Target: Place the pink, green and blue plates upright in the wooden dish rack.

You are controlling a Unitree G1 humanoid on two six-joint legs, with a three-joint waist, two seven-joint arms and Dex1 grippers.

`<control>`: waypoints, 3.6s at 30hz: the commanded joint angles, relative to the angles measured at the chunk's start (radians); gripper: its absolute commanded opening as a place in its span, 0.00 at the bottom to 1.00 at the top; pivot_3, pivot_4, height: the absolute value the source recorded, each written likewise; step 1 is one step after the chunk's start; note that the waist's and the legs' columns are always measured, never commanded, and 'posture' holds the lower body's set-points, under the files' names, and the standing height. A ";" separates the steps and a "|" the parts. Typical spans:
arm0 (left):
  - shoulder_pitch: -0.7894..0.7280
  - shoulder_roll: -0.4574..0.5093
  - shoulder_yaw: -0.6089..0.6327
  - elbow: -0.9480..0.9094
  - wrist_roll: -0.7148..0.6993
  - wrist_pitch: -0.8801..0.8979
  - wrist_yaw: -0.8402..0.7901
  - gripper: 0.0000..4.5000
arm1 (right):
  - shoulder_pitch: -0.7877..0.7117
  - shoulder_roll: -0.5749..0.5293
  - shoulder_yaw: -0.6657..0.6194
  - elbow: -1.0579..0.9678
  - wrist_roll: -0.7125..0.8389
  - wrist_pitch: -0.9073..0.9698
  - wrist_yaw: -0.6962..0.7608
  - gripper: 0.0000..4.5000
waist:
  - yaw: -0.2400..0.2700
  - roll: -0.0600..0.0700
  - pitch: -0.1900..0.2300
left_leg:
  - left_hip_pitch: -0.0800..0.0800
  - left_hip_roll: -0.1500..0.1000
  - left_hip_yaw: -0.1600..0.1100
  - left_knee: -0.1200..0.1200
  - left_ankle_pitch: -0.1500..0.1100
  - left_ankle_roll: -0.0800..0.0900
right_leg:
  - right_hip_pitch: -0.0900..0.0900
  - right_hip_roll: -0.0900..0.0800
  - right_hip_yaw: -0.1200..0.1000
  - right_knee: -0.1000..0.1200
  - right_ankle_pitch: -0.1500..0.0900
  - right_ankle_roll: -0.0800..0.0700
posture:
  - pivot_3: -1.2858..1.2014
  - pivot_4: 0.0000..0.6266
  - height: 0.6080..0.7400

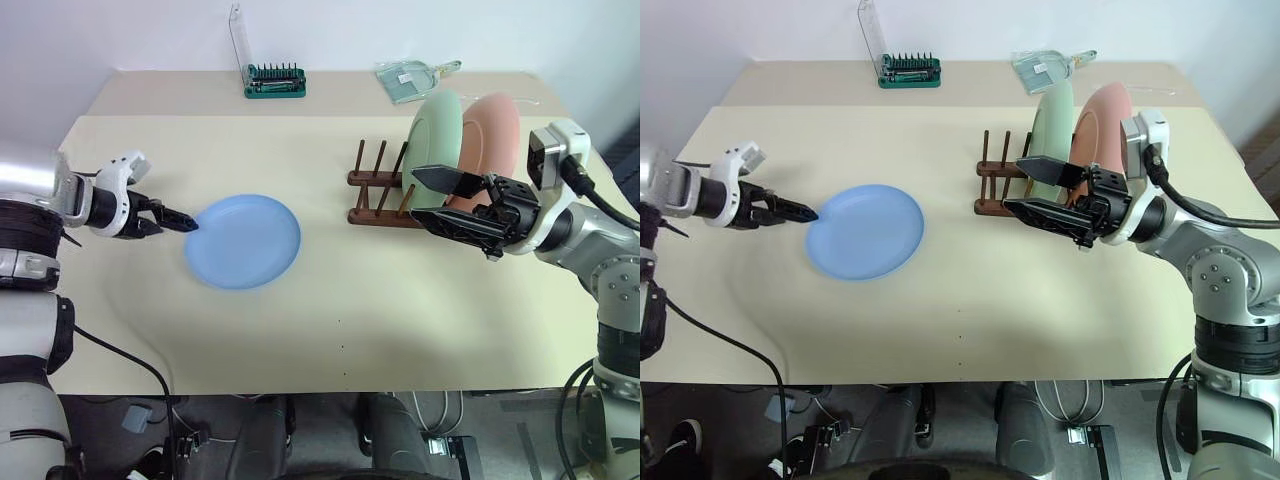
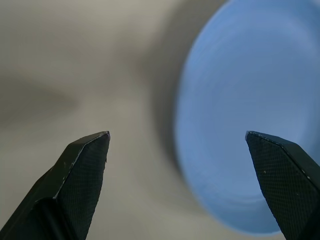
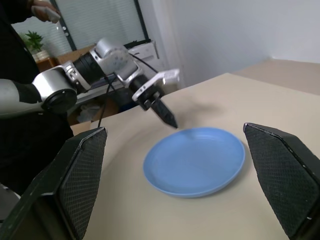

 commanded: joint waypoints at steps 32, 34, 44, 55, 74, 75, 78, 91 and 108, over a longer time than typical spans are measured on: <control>-0.133 -0.508 1.047 -0.344 -0.211 -0.193 0.702 0.01 | -0.295 0.085 0.166 -0.059 -0.420 -0.387 -0.207 1.00 | 0.007 -0.004 0.000 | 0.000 0.000 -0.001 0.002 0.003 -0.005 | -0.001 -0.001 0.000 0.004 0.000 0.000 | 0.52 0.24 0.88; -0.125 -0.599 1.099 -0.422 -0.234 -0.242 0.802 0.01 | -0.337 0.116 0.237 -0.032 -0.615 -0.591 -0.240 1.00 | 0.005 -0.006 0.000 | -0.001 0.000 -0.001 0.002 0.004 -0.006 | -0.001 -0.001 0.000 0.007 0.000 0.000 | 0.52 0.24 0.88; 0.034 -1.049 0.923 -0.869 -0.341 -0.512 1.033 0.01 | -0.433 0.050 0.473 0.241 -1.364 -1.230 -0.439 1.00 | 0.007 -0.009 -0.001 | -0.001 -0.001 0.001 0.002 0.005 -0.010 | 0.000 -0.001 0.000 0.000 0.001 0.000 | 0.52 0.24 0.88; 0.088 -1.048 0.785 -0.891 -0.418 -0.541 1.095 0.01 | -0.484 0.077 0.470 0.389 -1.595 -1.244 -0.636 1.00 | 0.000 -0.009 -0.001 | 0.000 -0.001 0.000 0.000 0.006 -0.010 | 0.000 -0.001 0.001 -0.001 0.001 0.000 | 0.52 0.24 0.88; 0.157 -0.983 0.624 -0.878 -0.443 -0.584 1.073 0.00 | -0.501 0.081 0.472 0.412 -1.620 -1.187 -0.634 0.01 | 0.004 -0.008 -0.001 | 0.000 -0.001 0.000 0.000 0.006 -0.010 | 0.000 -0.001 0.000 -0.002 0.001 0.000 | 0.52 0.24 0.88; 0.159 -0.975 0.606 -0.870 -0.415 -0.618 1.061 0.00 | -0.500 0.081 0.471 0.411 -1.618 -1.183 -0.629 0.01 | 0.005 -0.008 -0.001 | 0.000 -0.001 0.000 0.000 0.006 -0.010 | 0.000 -0.001 0.000 -0.002 0.001 0.000 | 0.52 0.24 0.88; 0.168 -0.966 0.594 -0.846 -0.422 -0.641 1.032 0.07 | -0.496 0.082 0.469 0.406 -1.614 -1.174 -0.623 0.00 | 0.005 -0.008 -0.001 | 0.000 -0.001 0.000 0.000 0.006 -0.010 | 0.000 -0.001 0.000 -0.002 0.001 0.000 | 0.52 0.24 0.88; 0.196 -0.677 0.627 -0.849 -0.640 -0.576 0.630 0.99 | -0.510 0.175 0.319 0.389 -1.400 -1.060 -0.712 0.00 | -0.006 -0.008 -0.001 | 0.000 -0.001 0.000 0.000 0.006 -0.010 | 0.000 -0.001 0.000 -0.002 0.001 0.000 | 0.52 0.24 0.88; 0.427 -0.331 0.557 -0.767 -0.427 -0.884 0.142 0.99 | -0.560 0.484 -0.109 0.114 0.149 -0.160 -0.784 0.00 | -0.012 -0.008 -0.002 | 0.000 0.000 -0.001 0.000 0.006 -0.010 | 0.001 0.000 -0.001 0.003 0.001 -0.001 | 0.52 0.24 0.88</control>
